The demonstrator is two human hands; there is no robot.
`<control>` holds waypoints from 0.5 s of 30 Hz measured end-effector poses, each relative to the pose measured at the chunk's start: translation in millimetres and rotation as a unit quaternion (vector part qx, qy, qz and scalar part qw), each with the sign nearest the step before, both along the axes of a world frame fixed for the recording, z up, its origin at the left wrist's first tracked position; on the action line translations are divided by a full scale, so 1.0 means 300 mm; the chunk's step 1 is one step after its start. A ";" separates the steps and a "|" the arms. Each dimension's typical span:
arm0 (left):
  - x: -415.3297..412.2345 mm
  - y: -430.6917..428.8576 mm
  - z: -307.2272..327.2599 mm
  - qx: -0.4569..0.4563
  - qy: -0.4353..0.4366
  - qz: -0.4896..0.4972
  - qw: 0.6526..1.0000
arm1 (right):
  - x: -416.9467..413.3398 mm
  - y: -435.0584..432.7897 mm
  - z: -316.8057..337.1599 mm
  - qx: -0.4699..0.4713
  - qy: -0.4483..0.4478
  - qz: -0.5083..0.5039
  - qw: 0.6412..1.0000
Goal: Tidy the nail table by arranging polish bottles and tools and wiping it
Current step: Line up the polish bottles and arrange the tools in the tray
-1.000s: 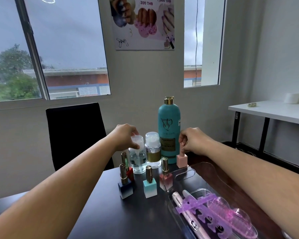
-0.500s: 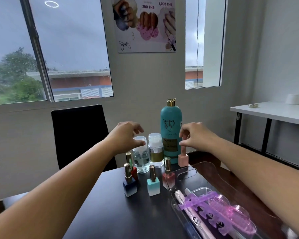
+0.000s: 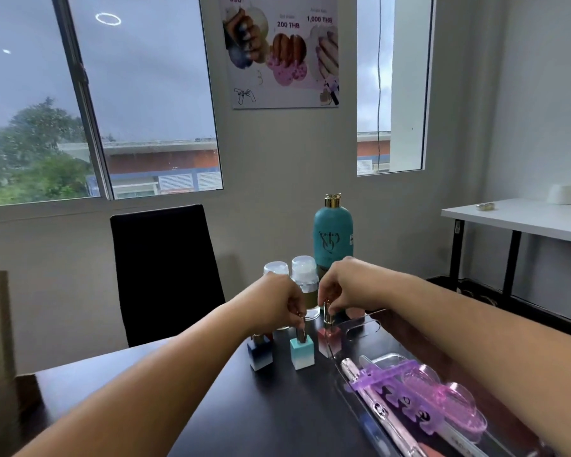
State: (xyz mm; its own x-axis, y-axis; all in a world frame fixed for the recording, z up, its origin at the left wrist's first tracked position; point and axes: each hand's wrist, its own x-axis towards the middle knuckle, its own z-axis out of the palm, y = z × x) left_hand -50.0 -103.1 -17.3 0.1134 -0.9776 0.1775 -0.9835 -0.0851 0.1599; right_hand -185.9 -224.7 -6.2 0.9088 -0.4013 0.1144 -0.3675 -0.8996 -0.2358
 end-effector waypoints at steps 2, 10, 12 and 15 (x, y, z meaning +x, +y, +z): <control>0.005 -0.024 -0.004 -0.005 0.003 0.004 1.000 | 0.002 -0.018 -0.001 -0.013 0.002 -0.005 1.000; -0.001 -0.170 -0.017 -0.031 -0.037 0.062 0.997 | 0.038 -0.137 -0.023 -0.082 -0.016 -0.055 0.995; 0.003 -0.204 -0.023 -0.042 -0.025 0.078 0.996 | 0.046 -0.165 -0.026 -0.098 -0.019 -0.064 0.993; 0.008 -0.240 -0.037 -0.064 0.007 0.077 0.995 | 0.051 -0.195 -0.032 -0.113 -0.030 -0.070 0.991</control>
State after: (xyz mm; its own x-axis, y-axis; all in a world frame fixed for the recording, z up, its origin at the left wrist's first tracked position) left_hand -47.6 -175.1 -28.4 0.2638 -0.9178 0.2967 -0.9579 -0.2132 0.1921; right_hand -170.6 -283.1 -15.7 0.8346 -0.4812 0.2679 -0.4844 -0.8729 -0.0587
